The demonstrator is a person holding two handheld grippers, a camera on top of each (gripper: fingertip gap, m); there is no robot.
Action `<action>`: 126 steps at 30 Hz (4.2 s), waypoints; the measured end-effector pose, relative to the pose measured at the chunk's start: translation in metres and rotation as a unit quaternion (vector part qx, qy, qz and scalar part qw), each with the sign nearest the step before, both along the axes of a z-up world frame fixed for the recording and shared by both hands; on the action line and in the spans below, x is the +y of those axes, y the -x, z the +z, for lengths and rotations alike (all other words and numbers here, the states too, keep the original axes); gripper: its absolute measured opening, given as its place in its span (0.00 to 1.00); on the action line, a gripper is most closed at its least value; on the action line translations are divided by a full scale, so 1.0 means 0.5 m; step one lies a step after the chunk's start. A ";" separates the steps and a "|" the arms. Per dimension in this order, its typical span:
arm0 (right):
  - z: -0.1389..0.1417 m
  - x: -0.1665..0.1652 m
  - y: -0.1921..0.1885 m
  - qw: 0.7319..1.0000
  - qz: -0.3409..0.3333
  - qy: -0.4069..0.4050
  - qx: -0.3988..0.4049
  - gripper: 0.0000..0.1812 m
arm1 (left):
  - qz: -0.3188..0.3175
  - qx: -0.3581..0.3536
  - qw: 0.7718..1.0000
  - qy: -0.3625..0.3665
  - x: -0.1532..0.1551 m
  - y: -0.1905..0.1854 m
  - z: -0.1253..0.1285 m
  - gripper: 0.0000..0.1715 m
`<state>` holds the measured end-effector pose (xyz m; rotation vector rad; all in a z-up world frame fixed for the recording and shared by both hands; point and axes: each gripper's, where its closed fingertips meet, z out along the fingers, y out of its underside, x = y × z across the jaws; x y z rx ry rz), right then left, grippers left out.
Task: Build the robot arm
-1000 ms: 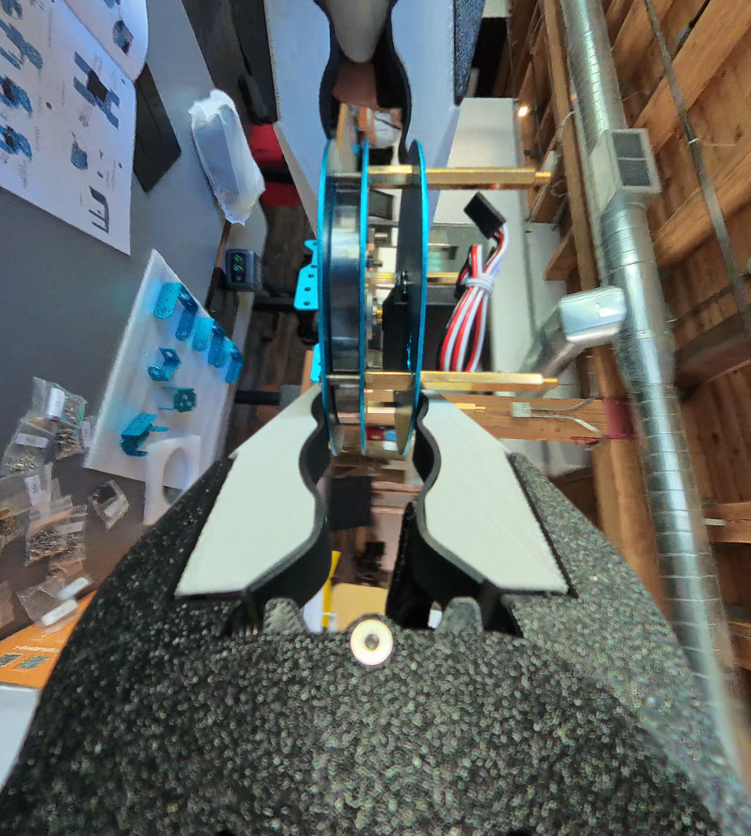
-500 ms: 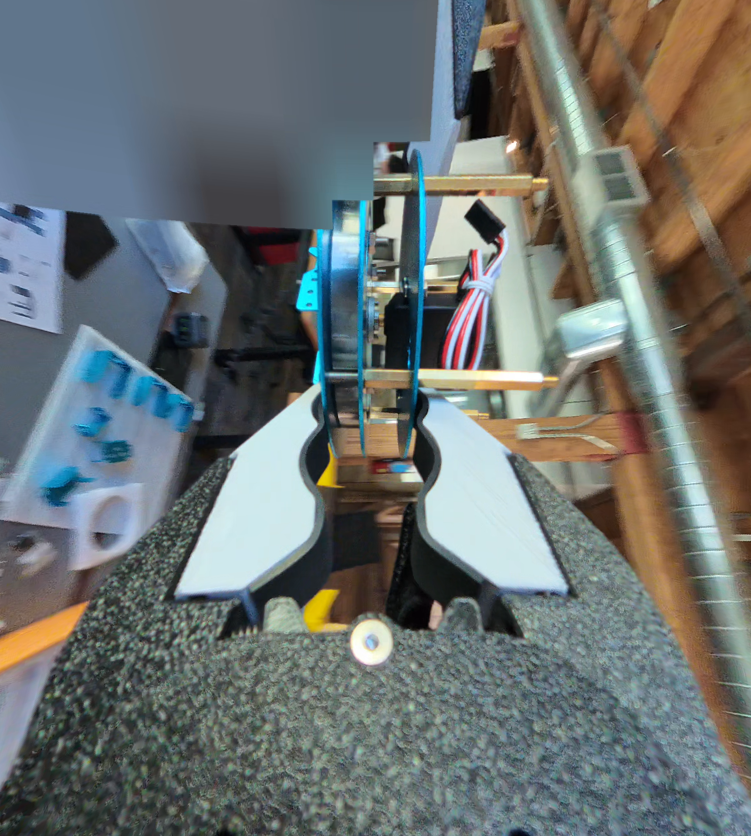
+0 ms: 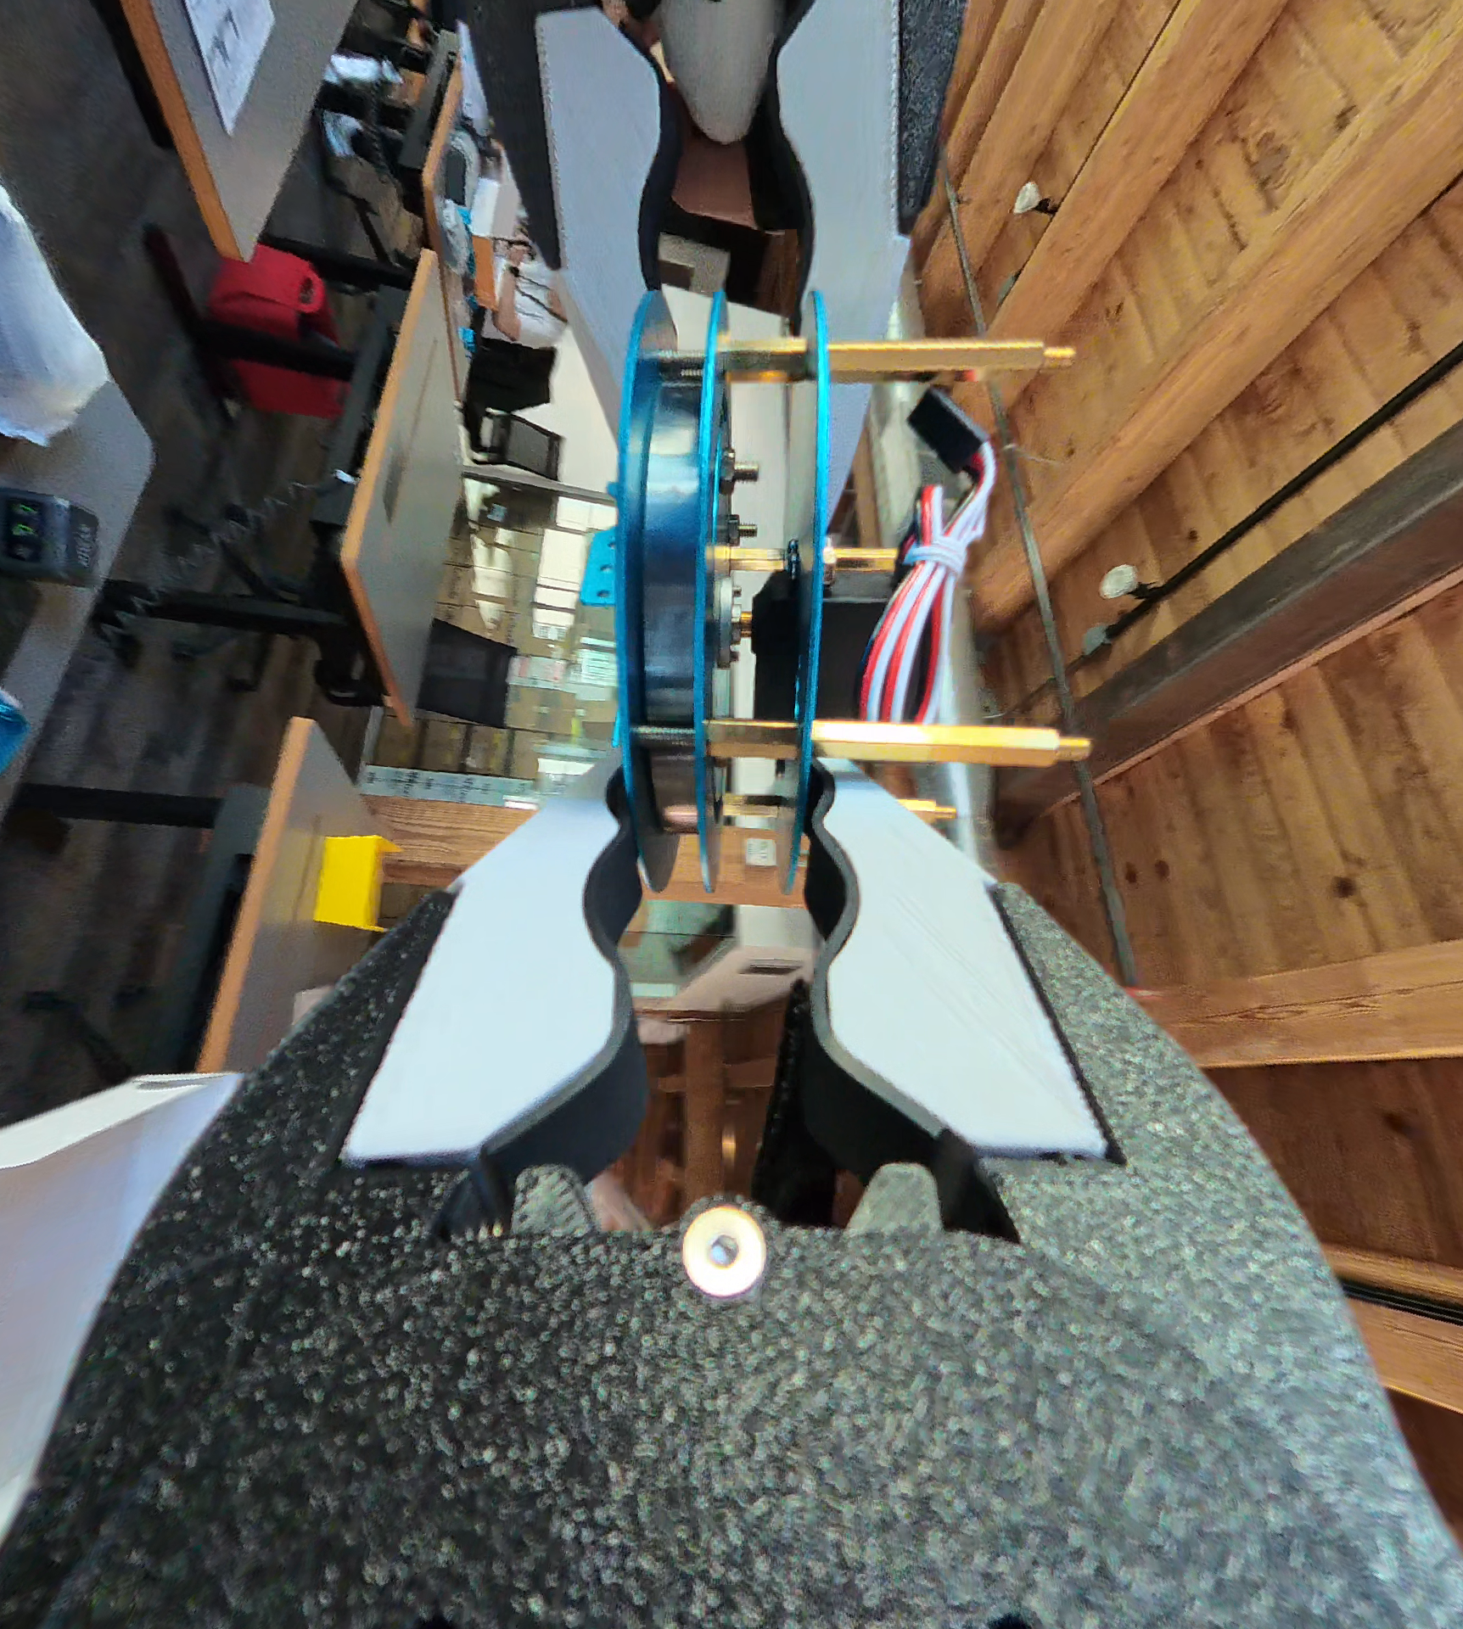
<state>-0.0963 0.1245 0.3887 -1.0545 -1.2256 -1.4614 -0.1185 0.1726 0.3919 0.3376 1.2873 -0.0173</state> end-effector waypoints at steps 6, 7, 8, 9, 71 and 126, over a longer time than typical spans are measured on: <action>0.016 -0.004 0.002 0.983 0.044 0.091 0.154 0.18 | 0.003 0.141 0.987 0.077 -0.005 0.000 0.012 0.19; 0.020 -0.006 0.004 0.978 0.054 0.102 0.176 0.18 | 0.005 0.161 0.983 0.086 -0.007 0.001 0.015 0.19; 0.023 -0.008 0.005 0.972 0.062 0.114 0.198 0.18 | 0.008 0.180 0.979 0.095 -0.009 0.002 0.018 0.19; 0.026 -0.010 0.007 0.966 0.069 0.123 0.217 0.18 | 0.011 0.198 0.975 0.103 -0.011 0.004 0.021 0.19; 0.073 -0.085 0.053 0.964 0.099 0.103 0.225 0.18 | 0.057 0.204 0.977 0.035 -0.088 0.045 0.072 0.20; -0.736 0.038 -0.093 0.234 0.016 0.480 0.845 0.18 | -0.144 0.731 0.299 0.596 -0.005 -0.072 -0.757 0.19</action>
